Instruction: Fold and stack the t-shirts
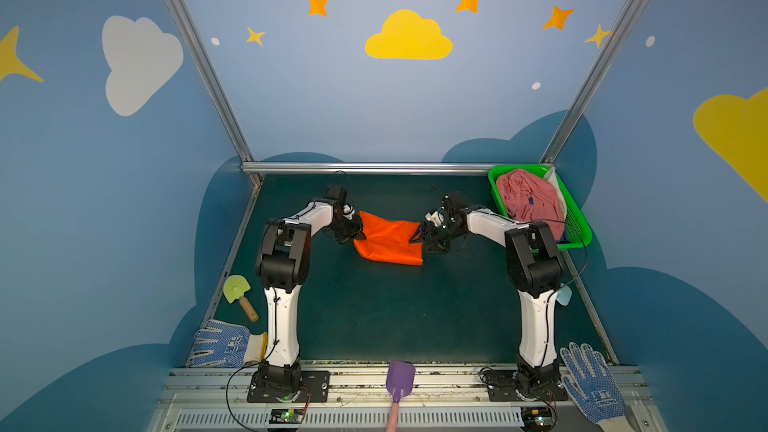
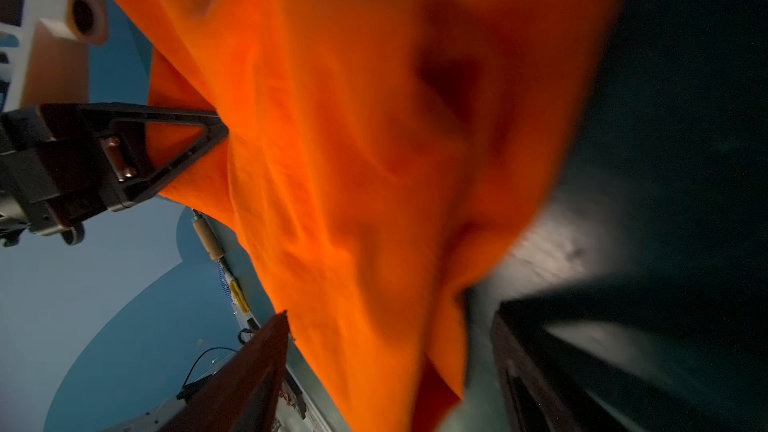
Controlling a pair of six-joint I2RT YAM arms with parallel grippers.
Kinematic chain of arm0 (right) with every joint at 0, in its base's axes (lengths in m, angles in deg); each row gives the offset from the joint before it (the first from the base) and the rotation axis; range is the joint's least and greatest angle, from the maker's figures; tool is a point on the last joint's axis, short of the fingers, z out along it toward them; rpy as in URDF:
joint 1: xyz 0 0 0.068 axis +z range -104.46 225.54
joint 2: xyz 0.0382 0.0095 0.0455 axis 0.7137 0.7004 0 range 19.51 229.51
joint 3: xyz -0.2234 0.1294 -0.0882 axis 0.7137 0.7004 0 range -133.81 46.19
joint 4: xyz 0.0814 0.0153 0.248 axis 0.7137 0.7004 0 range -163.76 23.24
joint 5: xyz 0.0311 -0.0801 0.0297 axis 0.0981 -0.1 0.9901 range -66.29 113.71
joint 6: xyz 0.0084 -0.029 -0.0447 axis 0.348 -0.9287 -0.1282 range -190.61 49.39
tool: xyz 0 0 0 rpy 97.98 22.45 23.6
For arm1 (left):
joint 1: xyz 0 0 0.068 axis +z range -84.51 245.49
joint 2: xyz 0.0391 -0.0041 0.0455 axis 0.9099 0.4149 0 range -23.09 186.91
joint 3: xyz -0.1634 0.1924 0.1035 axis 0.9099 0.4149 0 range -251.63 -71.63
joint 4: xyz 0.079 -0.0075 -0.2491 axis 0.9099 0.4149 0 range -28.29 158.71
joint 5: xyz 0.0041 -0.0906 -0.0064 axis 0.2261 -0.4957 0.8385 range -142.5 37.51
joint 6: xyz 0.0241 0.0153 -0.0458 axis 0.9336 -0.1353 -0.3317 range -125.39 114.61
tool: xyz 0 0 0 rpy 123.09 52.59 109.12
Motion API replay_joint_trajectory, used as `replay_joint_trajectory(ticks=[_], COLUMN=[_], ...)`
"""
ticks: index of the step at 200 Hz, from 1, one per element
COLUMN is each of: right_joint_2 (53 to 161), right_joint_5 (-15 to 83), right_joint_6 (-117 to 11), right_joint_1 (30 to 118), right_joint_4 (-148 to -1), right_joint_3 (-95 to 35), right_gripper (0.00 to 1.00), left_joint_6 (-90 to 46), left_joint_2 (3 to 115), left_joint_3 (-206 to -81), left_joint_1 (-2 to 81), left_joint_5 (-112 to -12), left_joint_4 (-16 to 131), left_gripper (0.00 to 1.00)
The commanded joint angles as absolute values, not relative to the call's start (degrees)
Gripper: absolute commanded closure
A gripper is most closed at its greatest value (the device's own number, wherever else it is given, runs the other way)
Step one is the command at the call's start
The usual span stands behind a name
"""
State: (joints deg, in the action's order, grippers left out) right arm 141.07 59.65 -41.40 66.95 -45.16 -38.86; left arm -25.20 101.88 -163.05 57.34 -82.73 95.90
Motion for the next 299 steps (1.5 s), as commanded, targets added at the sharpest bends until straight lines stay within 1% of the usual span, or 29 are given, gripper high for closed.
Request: replay_joint_trajectory(ticks=[1, 40, 65, 99, 159, 198, 236, 265, 299], right_joint_2=[137.4, 134.0, 132.6, 132.0, 131.9, 132.3, 132.4, 132.9, 133.3], right_joint_5=[54.8, 52.9, 52.6, 51.5, 50.1, 47.8, 46.9, 46.4, 45.7], right_joint_6=[-43.2, -44.7, -45.1, -45.2, -44.0, -45.1, -44.6, -44.1, -43.8], right_joint_1=[65.0, 64.0, 63.8, 63.8, 64.3, 65.6, 66.4, 67.3, 68.3], right_joint_4=[-42.3, -40.7, -40.2, -38.8, -36.4, -32.1, -31.0, -30.2, -29.0], right_joint_3=[-36.3, -34.9, -34.1, -34.3, -35.8, -37.9, -38.4, -39.3, -40.5], right_gripper=[0.21, 0.21, 0.21, 0.21, 0.21, 0.21, 0.21, 0.21, 0.21], left_joint_6=[-20.8, -13.9, -10.1, -6.7, -5.0, -5.7, -4.5, -4.3, -4.8], left_joint_2=[101.8, 105.1, 109.9, 116.3, 128.3, 130.4, 131.5, 132.8, 132.9], left_joint_3=[-166.3, -174.5, -183.8, -195.9, -220.5, -222.5, -223.1, -225.3, -225.4], left_joint_1=[61.4, 67.6, 71.0, 74.6, 79.0, 81.8, 83.5, 84.5, 85.2], left_joint_5=[-77.3, -73.9, -71.4, -71.3, -69.3, -68.4, -67.7, -66.5, -66.7], left_joint_4=[101.9, 108.6, 115.6, 122.0, 132.0, 127.1, 123.2, 121.3, 116.4], left_gripper=[0.95, 0.95, 0.95, 0.95, 0.95, 0.95, 0.94, 0.91, 0.85])
